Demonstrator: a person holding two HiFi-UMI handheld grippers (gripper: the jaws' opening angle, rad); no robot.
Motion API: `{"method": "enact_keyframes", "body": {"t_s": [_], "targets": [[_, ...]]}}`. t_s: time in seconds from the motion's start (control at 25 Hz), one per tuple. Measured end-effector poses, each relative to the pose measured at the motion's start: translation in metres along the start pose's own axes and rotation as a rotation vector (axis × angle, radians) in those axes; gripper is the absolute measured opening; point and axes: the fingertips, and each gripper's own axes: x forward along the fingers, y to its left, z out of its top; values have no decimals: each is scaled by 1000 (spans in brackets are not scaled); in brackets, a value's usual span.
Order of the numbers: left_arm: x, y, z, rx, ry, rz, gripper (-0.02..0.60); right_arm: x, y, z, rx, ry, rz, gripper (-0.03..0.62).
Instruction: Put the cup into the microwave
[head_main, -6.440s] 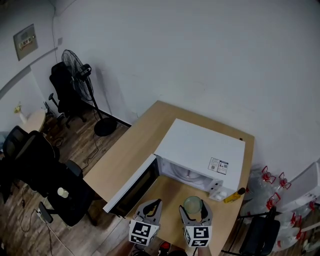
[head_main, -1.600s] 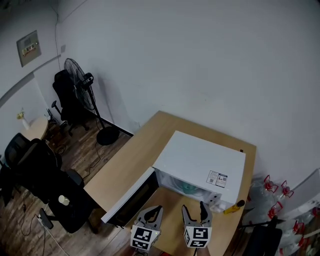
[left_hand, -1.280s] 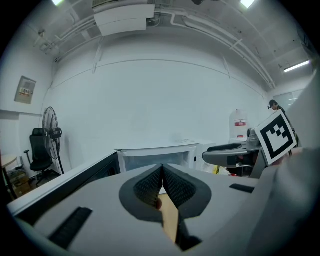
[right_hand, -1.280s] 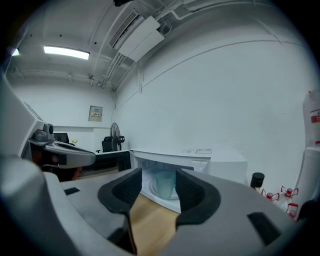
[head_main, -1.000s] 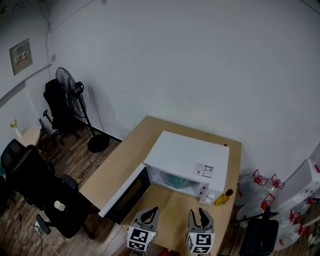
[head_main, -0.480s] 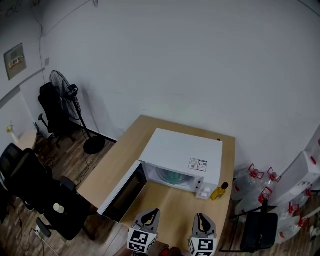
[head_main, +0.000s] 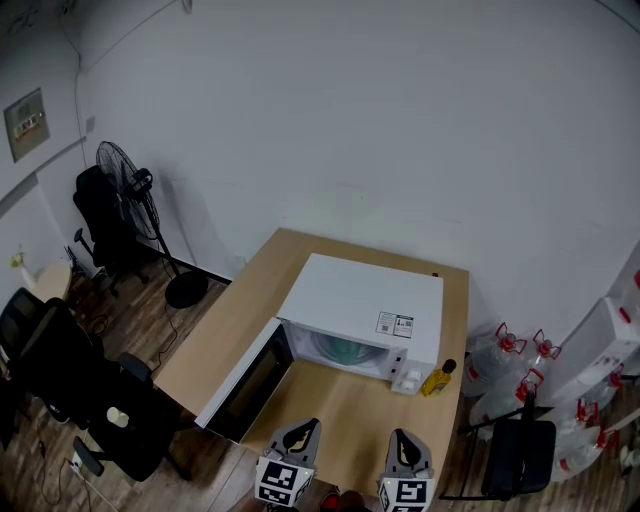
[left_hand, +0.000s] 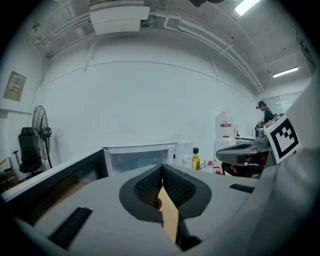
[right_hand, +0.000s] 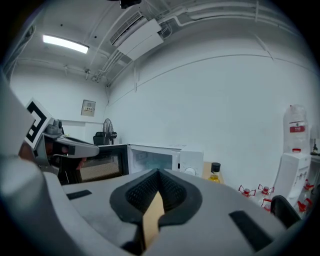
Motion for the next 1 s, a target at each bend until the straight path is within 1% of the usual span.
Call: {"method": "enact_keyframes", "body": {"t_s": [0.52, 0.72, 1.0], "targets": [[-3, -1, 2, 1, -7, -11, 23, -3, 2, 8, -23, -22, -14, 17], [-3, -1, 3, 3, -15, -10, 23, -3, -2, 4, -33, -41, -25, 17], [-1, -2, 5, 3, -18, -12, 23, -4, -4, 6, -38, -39, -29, 17]]}}
